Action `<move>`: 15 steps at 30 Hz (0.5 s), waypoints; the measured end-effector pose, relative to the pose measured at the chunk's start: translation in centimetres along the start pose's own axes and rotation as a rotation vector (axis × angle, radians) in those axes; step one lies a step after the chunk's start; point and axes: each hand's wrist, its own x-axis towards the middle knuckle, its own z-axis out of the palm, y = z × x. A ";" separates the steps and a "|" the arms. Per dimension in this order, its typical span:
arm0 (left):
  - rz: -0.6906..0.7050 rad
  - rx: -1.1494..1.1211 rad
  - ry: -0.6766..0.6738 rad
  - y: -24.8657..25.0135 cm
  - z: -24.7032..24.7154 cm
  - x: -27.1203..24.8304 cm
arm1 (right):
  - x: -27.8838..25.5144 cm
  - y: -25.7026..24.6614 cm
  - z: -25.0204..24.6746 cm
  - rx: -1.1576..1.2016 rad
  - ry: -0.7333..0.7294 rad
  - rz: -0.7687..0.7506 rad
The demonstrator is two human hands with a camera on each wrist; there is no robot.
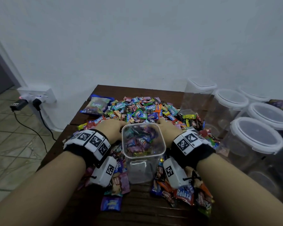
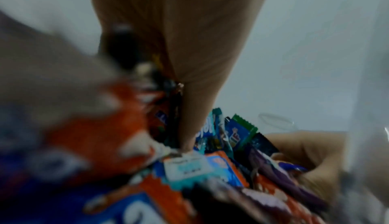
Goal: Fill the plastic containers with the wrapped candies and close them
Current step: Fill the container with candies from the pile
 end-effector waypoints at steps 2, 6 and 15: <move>-0.025 -0.070 0.014 -0.5 0.1 0.1 | 0.2 0.1 0.1 0.027 -0.006 0.001; -0.047 -0.169 0.048 -1.1 0.4 0.0 | 0.2 0.6 0.1 0.123 0.055 0.018; -0.100 -0.513 0.328 -0.9 0.0 -1.0 | -1.5 0.8 -0.8 0.408 0.350 0.046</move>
